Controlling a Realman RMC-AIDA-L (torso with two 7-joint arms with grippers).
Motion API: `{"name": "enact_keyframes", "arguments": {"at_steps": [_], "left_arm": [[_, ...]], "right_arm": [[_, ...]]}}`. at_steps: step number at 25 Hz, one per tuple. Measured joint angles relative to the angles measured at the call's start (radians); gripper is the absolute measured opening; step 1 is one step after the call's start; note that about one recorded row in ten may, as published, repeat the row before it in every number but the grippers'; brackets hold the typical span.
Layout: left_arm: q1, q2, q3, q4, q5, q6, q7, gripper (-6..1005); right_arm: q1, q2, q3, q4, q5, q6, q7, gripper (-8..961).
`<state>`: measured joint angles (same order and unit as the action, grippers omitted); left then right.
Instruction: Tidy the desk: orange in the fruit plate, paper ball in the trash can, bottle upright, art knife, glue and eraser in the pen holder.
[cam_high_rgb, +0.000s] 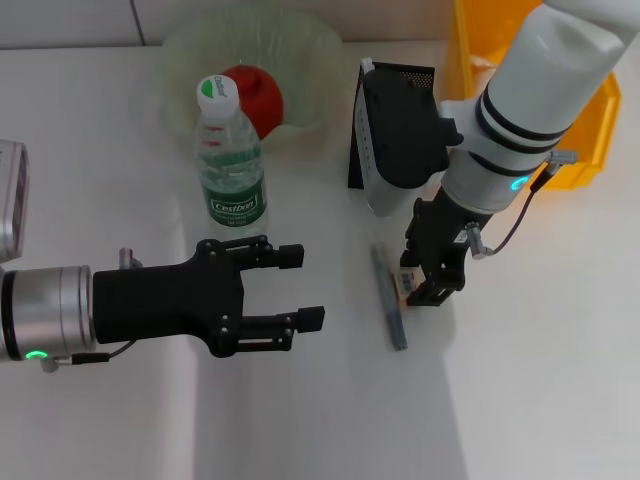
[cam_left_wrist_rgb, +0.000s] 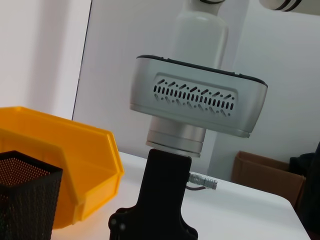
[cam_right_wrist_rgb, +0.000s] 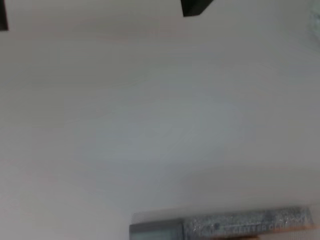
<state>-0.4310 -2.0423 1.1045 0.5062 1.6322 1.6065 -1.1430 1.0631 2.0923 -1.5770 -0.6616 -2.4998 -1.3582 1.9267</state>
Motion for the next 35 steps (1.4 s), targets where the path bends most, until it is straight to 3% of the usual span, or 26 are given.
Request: {"name": "enact_keyframes", "arguments": {"at_steps": [3, 7, 17, 20, 24, 25, 29, 35], "left_arm": [[0.000, -0.001, 0.000, 0.000, 0.000, 0.000, 0.000, 767], [-0.001, -0.001, 0.000, 0.000, 0.000, 0.004, 0.000, 767], [-0.003, -0.002, 0.000, 0.009, 0.000, 0.005, 0.000, 766], [-0.003, -0.001, 0.000, 0.009, 0.000, 0.005, -0.001, 766], [-0.003, -0.001, -0.005, 0.013, 0.000, 0.006, -0.001, 766], [-0.003, -0.001, -0.005, 0.013, 0.000, 0.006, -0.001, 766], [-0.002, -0.003, -0.006, 0.035, 0.000, 0.010, -0.007, 766], [-0.002, -0.008, -0.008, 0.038, 0.000, 0.012, -0.005, 766]], "right_arm": [[0.003, 0.000, -0.006, 0.008, 0.001, 0.004, 0.002, 542], [0.003, 0.000, -0.007, 0.009, 0.002, 0.006, 0.006, 423], [-0.011, 0.000, -0.020, -0.015, 0.003, 0.008, 0.019, 412], [-0.044, -0.002, -0.016, -0.106, 0.000, -0.050, 0.046, 408], [-0.127, -0.008, -0.010, -0.337, -0.060, -0.168, 0.107, 403], [-0.127, -0.008, -0.010, -0.337, -0.060, -0.168, 0.107, 402], [-0.192, -0.010, 0.035, -0.605, -0.162, -0.278, 0.155, 399], [-0.187, -0.011, 0.171, -0.714, -0.209, -0.261, 0.159, 415]]}}
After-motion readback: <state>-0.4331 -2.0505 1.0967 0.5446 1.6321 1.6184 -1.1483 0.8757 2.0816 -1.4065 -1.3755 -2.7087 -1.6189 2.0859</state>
